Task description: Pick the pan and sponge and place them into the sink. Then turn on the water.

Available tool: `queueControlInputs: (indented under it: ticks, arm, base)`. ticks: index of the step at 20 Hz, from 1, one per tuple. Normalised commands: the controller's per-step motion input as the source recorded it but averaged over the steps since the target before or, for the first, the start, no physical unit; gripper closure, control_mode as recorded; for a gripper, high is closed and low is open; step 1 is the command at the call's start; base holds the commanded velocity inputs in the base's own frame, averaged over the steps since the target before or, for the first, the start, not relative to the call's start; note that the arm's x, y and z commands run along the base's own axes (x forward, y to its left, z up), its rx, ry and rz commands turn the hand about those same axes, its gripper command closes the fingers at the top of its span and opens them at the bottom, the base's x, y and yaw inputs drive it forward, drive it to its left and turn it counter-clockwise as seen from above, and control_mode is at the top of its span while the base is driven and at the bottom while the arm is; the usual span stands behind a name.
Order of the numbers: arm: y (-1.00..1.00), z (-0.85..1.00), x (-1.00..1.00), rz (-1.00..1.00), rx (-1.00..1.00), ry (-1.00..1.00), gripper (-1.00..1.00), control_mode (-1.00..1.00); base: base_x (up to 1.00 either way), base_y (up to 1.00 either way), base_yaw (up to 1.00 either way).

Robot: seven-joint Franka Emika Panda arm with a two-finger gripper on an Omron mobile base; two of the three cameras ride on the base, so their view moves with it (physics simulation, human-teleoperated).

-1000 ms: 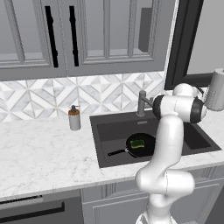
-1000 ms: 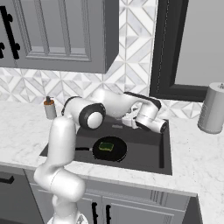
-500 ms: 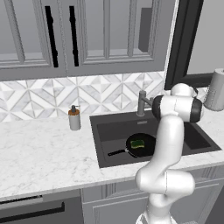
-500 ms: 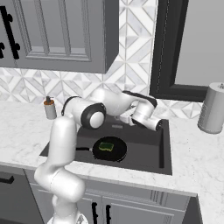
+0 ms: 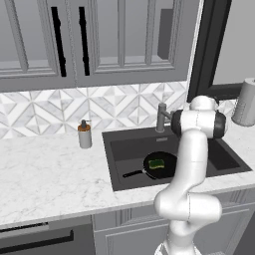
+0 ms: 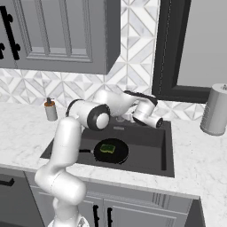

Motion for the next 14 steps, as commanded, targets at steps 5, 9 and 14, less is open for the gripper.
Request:
queueControlInputs:
  ticks: [5,9,14]
  arm:
    - [0.00,-0.09,0.38,0.00,0.02,0.00,-1.00,-1.00]
    - [0.00,-0.25,0.34,0.00,0.00,0.00,-1.00,-1.00]
    - [0.00,-0.32,0.23,-0.02,0.00,0.00,-1.00,-1.00]
  base:
    - [0.00,0.00,0.00]
    - [0.00,0.00,0.00]
    - [0.00,0.00,0.00]
